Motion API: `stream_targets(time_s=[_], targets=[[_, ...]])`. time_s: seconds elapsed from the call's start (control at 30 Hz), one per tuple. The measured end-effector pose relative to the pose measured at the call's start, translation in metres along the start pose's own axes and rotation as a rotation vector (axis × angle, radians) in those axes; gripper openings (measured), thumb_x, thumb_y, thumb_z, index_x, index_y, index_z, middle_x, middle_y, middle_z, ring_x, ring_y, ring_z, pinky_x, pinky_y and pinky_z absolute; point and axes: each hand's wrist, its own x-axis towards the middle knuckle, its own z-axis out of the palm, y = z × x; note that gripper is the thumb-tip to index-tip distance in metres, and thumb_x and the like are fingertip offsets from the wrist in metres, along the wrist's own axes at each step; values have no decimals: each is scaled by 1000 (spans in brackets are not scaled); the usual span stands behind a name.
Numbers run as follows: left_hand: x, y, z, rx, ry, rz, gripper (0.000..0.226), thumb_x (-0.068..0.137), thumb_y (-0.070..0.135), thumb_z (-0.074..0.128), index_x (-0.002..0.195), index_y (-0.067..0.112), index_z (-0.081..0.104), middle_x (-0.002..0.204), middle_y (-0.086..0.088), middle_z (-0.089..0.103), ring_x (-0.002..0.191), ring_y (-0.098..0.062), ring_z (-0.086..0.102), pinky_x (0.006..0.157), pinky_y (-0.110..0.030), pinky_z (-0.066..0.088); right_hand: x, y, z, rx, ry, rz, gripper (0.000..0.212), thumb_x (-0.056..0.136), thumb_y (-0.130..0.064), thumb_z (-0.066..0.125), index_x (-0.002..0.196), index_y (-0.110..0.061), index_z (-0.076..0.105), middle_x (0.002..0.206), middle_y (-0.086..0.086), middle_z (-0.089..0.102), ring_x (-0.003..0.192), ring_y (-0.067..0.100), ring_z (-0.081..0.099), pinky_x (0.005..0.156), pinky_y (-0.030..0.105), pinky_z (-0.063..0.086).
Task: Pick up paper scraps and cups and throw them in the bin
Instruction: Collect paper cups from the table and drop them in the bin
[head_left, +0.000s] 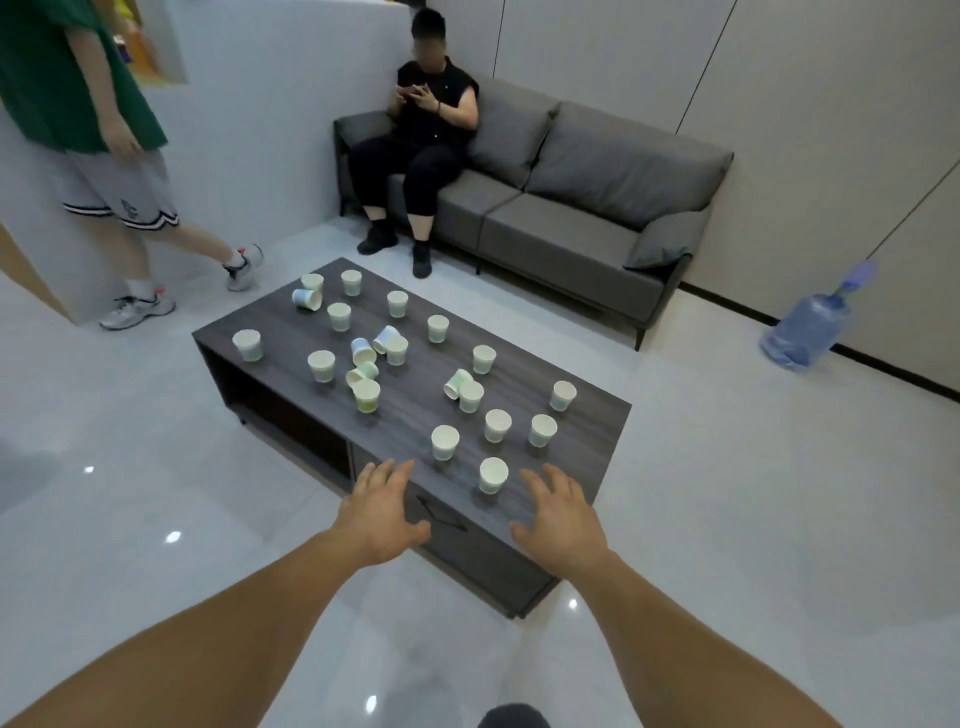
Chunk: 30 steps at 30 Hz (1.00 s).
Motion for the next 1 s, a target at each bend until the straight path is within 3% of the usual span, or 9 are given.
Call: stream_targets(time_s=[0.3,0.43,0.67,0.87,1.0], targets=[[116,-11,11,-61,-107,-67,98,79,50,66,153,24,7,161,-2,6,148,-23,1,118,-43,19,146,10,24,12,-162,-24,74,87,-45,58,150,-32,21,160,2,11,145,27,14,112,48,32],[176,-8,29,-86,-135,-98,97,78,51,67,153,21,12,159,-3,13,146,-22,9,117,-37,20,223,21,51,17,-237,-57,75,86,-43,59,150,-30,22,160,2,12,144,28,14,110,48,34],[271,-16,91,-200,-243,-154,97,76,47,71,152,21,16,157,-2,18,144,-20,16,116,-29,20,315,53,124,-9,-394,-57,85,83,-45,65,151,-31,17,160,3,5,144,31,13,108,49,37],[296,-36,152,-282,-312,-193,100,75,46,71,153,23,13,159,1,16,145,-17,14,117,-28,19,344,56,191,-58,-465,-67,92,81,-44,69,152,-32,11,160,1,-2,142,34,16,105,48,40],[295,-51,177,-311,-327,-206,99,75,43,71,153,26,13,159,5,13,144,-15,13,117,-27,19,351,57,213,-74,-502,-52,74,86,-31,64,148,-26,24,152,8,18,130,34,34,102,44,43]])
